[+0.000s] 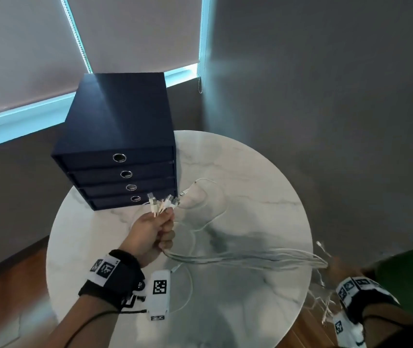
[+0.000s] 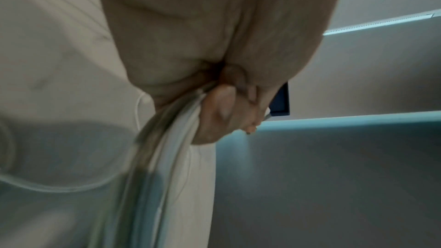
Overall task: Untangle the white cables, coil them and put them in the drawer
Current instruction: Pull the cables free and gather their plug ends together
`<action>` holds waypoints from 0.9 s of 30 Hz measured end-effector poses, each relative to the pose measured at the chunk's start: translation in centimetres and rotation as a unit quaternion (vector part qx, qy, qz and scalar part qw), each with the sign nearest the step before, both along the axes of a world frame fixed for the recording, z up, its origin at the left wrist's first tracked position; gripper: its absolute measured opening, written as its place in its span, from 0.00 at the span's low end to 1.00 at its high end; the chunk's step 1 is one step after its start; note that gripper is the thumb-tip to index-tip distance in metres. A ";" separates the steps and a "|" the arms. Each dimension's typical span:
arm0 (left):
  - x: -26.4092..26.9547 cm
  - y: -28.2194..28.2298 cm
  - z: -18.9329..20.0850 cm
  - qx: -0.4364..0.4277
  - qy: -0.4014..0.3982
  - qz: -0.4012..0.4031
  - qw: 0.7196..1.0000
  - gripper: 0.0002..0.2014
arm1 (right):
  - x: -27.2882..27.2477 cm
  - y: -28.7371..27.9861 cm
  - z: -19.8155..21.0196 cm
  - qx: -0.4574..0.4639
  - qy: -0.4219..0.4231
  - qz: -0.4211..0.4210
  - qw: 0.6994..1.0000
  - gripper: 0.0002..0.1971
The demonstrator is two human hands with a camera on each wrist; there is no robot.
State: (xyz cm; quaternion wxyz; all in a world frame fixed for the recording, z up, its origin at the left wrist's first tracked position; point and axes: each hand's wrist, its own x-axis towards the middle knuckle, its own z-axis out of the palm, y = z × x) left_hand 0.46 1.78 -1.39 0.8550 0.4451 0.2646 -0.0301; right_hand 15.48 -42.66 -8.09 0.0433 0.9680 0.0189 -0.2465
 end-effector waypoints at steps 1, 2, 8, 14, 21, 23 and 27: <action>-0.2 -0.2 -0.5 0.004 0.006 0.017 1.000 0.14 | -0.6 0.8 0.4 0.001 0.000 0.006 1.000 0.14; -0.5 -0.2 -0.9 0.005 0.010 0.036 0.999 0.14 | -1.0 1.5 0.5 -0.017 -0.004 0.027 0.999 0.11; -1.6 0.4 -2.3 -0.020 0.024 0.130 0.991 0.17 | -0.8 4.2 3.9 -0.051 0.066 0.138 0.987 0.15; -0.8 0.0 -3.1 -0.024 0.028 0.164 0.986 0.17 | 3.9 10.6 5.8 -0.123 0.082 0.233 0.961 0.25; 1.7 0.0 -2.6 0.001 0.017 0.167 0.986 0.17 | 7.4 25.3 5.8 0.080 -0.031 0.310 0.947 0.15; 2.4 0.2 -2.6 0.008 0.013 0.166 0.986 0.17 | 7.3 28.7 5.4 0.134 -0.035 0.343 0.929 0.14; 3.0 0.2 -2.9 0.016 0.012 0.158 0.987 0.18 | 7.5 34.1 3.1 0.194 -0.030 0.378 0.905 0.17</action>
